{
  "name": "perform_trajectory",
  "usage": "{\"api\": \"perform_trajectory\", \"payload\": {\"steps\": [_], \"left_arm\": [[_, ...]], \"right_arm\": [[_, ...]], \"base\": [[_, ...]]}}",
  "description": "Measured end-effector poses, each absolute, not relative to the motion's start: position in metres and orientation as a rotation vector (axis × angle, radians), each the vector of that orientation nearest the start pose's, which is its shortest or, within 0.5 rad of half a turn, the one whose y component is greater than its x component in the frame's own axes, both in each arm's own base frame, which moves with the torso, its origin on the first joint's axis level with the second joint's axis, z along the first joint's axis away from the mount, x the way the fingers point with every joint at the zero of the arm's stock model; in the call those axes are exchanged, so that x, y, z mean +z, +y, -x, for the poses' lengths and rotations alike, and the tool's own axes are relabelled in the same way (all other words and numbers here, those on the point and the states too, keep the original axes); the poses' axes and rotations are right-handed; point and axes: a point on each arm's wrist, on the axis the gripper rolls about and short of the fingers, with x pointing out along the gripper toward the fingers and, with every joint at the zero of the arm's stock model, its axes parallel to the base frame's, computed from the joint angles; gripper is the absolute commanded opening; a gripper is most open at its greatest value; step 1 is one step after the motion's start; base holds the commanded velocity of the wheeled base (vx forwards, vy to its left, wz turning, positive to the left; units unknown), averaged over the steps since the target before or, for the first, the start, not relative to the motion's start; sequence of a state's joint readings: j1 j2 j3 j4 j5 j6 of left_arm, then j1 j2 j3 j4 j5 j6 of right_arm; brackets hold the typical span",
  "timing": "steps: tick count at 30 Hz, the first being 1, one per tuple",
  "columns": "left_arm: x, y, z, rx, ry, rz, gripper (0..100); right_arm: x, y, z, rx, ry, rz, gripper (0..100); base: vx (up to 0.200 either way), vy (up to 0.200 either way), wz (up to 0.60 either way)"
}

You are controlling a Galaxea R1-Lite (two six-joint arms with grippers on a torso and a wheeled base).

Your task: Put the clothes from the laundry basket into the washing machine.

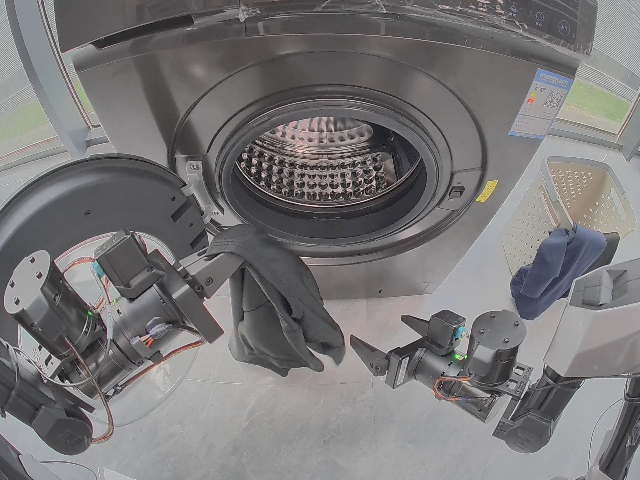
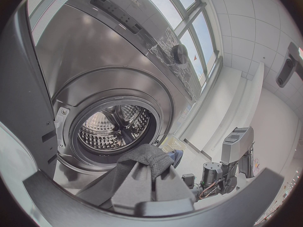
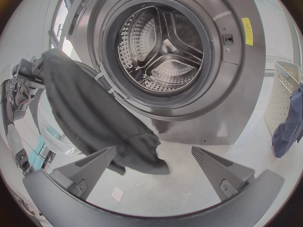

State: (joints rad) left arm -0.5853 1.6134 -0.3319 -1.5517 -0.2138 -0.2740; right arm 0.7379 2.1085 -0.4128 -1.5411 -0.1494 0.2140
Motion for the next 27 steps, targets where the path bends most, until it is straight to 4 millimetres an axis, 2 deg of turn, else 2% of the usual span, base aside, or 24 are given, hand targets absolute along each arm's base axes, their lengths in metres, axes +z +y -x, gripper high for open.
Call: {"api": "perform_trajectory", "payload": {"steps": [11, 15, 23, 27], "left_arm": [[0.183, -0.134, -0.194, -0.819, -0.174, 0.314, 0], [0.183, -0.134, -0.195, -0.818, -0.174, 0.314, 0], [0.183, -0.134, -0.195, -0.818, -0.172, 0.314, 0], [0.183, -0.134, -0.195, -0.818, -0.172, 0.314, 0]], "right_arm": [[0.051, 0.189, -0.221, 0.543, 0.265, -0.113, 100], [0.060, 0.196, -0.222, 0.579, 0.228, -0.129, 100], [0.080, 0.224, -0.204, 0.712, 0.152, -0.151, 100], [0.089, 0.234, -0.203, 0.740, 0.112, -0.171, 100]], "base": [[0.000, 0.000, 0.00], [0.000, 0.000, 0.00], [0.000, 0.000, 0.00], [0.000, 0.000, 0.00]]}}
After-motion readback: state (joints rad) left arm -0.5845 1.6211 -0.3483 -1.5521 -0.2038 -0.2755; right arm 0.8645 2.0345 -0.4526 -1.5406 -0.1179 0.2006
